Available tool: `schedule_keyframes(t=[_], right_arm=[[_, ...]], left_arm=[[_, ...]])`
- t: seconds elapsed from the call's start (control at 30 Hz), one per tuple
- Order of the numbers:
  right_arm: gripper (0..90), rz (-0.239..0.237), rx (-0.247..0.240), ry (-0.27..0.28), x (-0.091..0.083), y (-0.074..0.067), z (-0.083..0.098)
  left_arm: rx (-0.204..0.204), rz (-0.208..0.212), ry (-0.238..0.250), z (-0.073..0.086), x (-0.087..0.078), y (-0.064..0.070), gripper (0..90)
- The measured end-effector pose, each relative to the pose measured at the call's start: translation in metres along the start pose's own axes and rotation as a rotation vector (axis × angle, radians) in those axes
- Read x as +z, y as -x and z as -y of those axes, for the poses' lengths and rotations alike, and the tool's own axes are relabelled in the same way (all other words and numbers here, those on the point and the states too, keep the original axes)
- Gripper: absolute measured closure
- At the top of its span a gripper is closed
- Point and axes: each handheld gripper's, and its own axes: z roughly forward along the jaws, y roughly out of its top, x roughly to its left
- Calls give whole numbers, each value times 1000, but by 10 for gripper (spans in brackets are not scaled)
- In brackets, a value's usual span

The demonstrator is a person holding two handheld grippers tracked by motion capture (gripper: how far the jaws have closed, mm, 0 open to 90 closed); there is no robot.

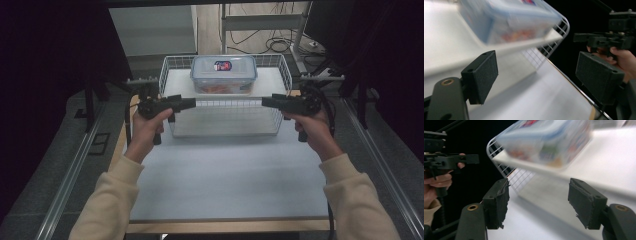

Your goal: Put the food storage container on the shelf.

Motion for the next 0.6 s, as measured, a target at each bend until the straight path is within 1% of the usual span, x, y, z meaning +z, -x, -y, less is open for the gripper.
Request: schedule_keyframes(t=[0.03, 0.07, 0.1, 0.13, 0.17, 0.2, 0.23, 0.27, 0.3, 0.33, 0.37, 0.47, 0.53, 0.6], right_arm=[[322, -17, 2, -4, -2, -2, 9], [320, -27, -1, -4, -2, -4, 15], [317, -35, -16, -12, -4, -7, 25], [315, -36, -26, -17, -5, -10, 30], [313, -38, -40, -19, -6, -13, 40], [312, -42, -44, -21, -7, -14, 46], [312, -44, -50, -26, -9, -16, 56], [311, -44, -53, -28, -11, -17, 62], [309, -45, -55, -29, -13, -17, 71], [309, -46, -54, -31, -14, -17, 76], [307, -42, -56, -35, -15, -16, 85], [305, -26, -52, -46, -18, -14, 105], [307, -23, -50, -50, -19, -12, 120], [308, -23, -45, -63, -19, -10, 134]], left_arm=[[-1, 7, -2, 6, -1, 1, 179], [1, 20, -1, 16, -3, 2, 179], [1, 23, -1, 23, -4, 3, 179], [9, 26, -6, 33, -6, 5, 181], [11, 28, -10, 38, -7, 6, 182], [8, 35, -9, 50, -9, 7, 182], [5, 39, -10, 56, -10, 8, 183], [4, 40, -16, 66, -11, 8, 184], [4, 37, -20, 72, -12, 8, 184], [8, 29, -26, 82, -12, 8, 185], [11, 25, -32, 88, -12, 8, 187], [19, 4, -62, 110, -10, 7, 189], [12, 1, -88, 120, -8, 7, 190], [19, -6, -118, 129, -4, 6, 189]])
